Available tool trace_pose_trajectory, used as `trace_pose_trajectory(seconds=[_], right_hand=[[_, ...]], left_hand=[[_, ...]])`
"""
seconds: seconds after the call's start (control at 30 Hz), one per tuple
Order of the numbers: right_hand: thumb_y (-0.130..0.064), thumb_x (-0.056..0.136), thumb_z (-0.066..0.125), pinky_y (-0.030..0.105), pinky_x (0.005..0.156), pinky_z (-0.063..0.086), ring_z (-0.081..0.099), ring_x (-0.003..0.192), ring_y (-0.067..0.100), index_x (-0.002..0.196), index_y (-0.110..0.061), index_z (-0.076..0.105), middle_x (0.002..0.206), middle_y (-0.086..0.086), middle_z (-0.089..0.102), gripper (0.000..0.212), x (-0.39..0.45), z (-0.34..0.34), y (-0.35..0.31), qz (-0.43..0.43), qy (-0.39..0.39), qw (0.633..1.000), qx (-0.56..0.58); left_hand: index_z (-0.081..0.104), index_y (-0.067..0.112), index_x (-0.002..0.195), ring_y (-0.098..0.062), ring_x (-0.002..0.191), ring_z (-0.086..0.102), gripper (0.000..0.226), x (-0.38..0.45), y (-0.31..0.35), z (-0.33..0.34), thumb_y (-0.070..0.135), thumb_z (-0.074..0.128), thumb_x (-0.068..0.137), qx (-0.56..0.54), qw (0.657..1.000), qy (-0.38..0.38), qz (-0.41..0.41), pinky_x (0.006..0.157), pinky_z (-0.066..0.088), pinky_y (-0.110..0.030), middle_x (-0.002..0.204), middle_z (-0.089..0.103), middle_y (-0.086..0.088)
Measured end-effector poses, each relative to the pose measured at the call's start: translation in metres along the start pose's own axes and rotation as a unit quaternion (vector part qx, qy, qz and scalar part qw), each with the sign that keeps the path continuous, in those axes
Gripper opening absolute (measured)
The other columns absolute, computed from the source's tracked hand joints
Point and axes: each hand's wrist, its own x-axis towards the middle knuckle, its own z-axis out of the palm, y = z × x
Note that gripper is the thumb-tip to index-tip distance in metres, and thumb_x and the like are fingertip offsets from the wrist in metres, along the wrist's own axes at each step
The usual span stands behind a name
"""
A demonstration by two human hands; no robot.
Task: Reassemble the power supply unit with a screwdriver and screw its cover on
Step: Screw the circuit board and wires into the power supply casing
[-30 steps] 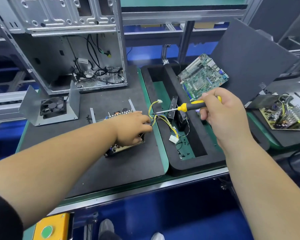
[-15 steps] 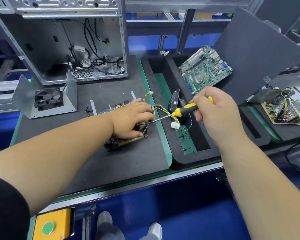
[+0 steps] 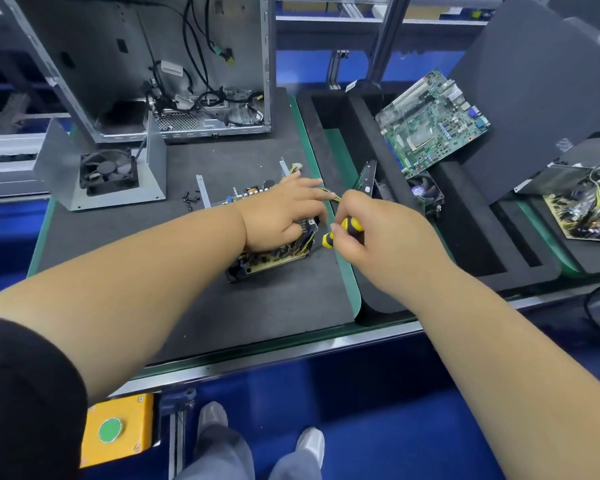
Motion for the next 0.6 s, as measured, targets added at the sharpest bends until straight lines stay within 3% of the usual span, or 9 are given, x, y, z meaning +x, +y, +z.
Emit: trace_pose_trajectory(seconds=[0.17,0.43,0.6], right_hand=[[-0.031,0.093,0.056,0.035,0.055,0.035,0.048,0.068,0.026,0.097,-0.016,0.057,0.073,-0.007,0.045,0.016,0.006,0.008,-0.006,-0.034,-0.008,0.998,-0.046],[-0.029,0.093,0.056,0.033,0.055,0.031,0.049,0.067,0.028,0.101,-0.014,0.058,0.077,-0.005,0.046,0.017,0.01,0.013,-0.008,-0.056,-0.027,0.993,-0.104],[-0.027,0.092,0.058,0.031,0.054,0.026,0.044,0.064,0.023,0.098,-0.013,0.059,0.073,-0.008,0.046,0.015,0.009,0.013,-0.008,-0.05,-0.018,0.994,-0.1]], left_hand=[[0.061,0.001,0.116,-0.031,0.123,0.045,0.052,-0.001,-0.004,0.003,0.007,0.036,0.071,-0.033,0.999,0.026,-0.006,0.122,0.001,-0.05,0.121,0.055,-0.013],[0.058,0.004,0.126,-0.028,0.129,0.04,0.048,0.001,-0.007,0.006,-0.002,0.047,0.08,-0.041,0.998,0.037,-0.018,0.122,-0.004,-0.04,0.129,0.051,-0.012],[0.064,0.004,0.116,-0.031,0.127,0.04,0.053,0.001,-0.007,0.004,0.013,0.034,0.074,-0.026,0.999,0.029,-0.016,0.12,-0.003,-0.049,0.123,0.055,-0.013]])
